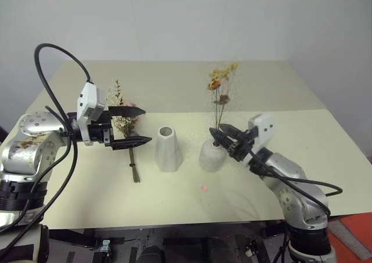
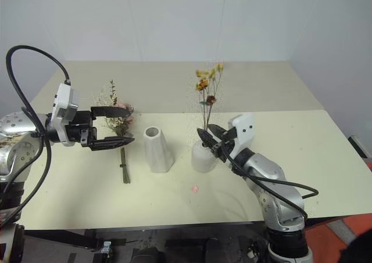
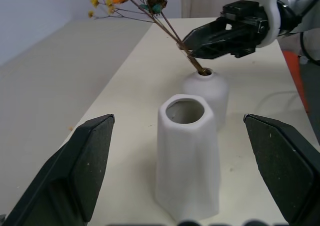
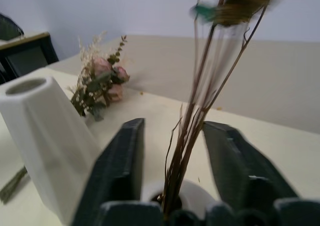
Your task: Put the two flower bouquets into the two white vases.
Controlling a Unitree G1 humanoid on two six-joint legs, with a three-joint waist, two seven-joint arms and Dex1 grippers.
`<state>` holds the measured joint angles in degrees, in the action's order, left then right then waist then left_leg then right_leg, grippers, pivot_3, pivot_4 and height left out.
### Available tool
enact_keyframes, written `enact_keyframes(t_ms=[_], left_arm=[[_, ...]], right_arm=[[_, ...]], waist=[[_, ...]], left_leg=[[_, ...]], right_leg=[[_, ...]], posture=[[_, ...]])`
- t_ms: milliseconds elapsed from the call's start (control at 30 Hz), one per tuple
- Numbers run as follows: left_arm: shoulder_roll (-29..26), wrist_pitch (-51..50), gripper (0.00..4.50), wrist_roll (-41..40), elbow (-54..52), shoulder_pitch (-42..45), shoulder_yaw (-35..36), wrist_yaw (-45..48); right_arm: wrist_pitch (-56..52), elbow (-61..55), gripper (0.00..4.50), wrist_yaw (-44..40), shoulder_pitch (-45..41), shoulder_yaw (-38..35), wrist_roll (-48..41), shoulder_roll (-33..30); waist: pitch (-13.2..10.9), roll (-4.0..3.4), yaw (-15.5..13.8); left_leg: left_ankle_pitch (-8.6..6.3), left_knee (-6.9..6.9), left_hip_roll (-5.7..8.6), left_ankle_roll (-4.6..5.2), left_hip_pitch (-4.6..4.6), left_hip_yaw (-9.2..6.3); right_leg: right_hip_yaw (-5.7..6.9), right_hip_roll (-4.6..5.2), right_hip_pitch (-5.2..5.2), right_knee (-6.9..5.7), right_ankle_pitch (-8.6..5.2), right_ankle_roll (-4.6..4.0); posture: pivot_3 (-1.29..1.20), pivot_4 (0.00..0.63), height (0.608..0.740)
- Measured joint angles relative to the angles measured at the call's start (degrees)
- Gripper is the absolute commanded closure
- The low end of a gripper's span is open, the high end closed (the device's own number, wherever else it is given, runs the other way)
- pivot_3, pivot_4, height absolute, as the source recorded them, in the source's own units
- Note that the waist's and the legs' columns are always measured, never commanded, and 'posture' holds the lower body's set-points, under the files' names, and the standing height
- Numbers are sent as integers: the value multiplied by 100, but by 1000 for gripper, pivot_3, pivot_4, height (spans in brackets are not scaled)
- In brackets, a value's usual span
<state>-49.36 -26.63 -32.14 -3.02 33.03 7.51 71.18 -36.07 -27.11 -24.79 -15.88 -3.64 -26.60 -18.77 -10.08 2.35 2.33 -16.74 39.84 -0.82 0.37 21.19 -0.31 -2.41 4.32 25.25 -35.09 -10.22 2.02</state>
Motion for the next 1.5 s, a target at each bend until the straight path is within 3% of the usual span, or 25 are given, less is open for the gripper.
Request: enact_keyframes(t_ms=[133, 333, 500, 800, 1000, 1267, 1500], left_arm=[[-207, -357, 0, 321, 2, -9, -46, -537], [-484, -2056, 0, 1277, 38, 214, -1017, -1649], [-402, -3551, 0, 1637, 278, 992, -1687, -2169], [403, -4317, 0, 2007, 1492, 1498, -2446, -2686], [648, -4207, 1897, 2284, 2044, 1804, -2505, -2931], [765, -3963, 4345, 2448, 2429, 1874, -2085, -3418], [1004, -3264, 4371, 2289, 2239, 1838, -896, -3913]], right_arm=[[0, -270, 16, -162, 288, -289, -120, -383], [-2, -524, 16, -927, 647, -808, -436, -1446], [-2, -493, 16, -1739, 492, -1136, -840, -2356], [-27, -324, 16, -2346, -227, -1251, -1330, -2919], [-371, -84, 0, -3219, -374, -1378, -2075, -3693], [-470, 277, 0, -3593, -374, -1479, -2301, -3919], [-468, 298, 0, -3637, -388, -1430, -2293, -3916]], waist=[[0, 0, -7], [-2, 3, -14], [-4, 6, -30], [-6, 9, -46], [-5, 9, -144], [-6, 10, -145], [-7, 11, -167]], left_leg=[[0, 0, 0, 0, -2, 0], [0, 0, 0, 0, -5, -2], [0, 2, 2, 1, -5, -2], [-1, 3, 3, 1, 1, -5], [-1, 7, 6, 1, -2, -2], [-1, 8, 5, 1, 2, -3], [-1, 17, 6, 1, 8, -4]], right_leg=[[0, 0, -2, 0, -1, 1], [-1, -3, -10, 1, -3, 5], [-1, -2, -12, 4, -3, 5], [1, -2, -9, 5, -2, 4], [-1, 3, -12, 4, -1, 3], [-1, 3, -9, 2, -1, 3], [3, 8, -9, 2, 0, 3]], posture=[[0, 150, 740], [0, 150, 740], [0, 150, 740], [0, 150, 740], [0, 150, 740], [0, 150, 740], [0, 150, 740]])
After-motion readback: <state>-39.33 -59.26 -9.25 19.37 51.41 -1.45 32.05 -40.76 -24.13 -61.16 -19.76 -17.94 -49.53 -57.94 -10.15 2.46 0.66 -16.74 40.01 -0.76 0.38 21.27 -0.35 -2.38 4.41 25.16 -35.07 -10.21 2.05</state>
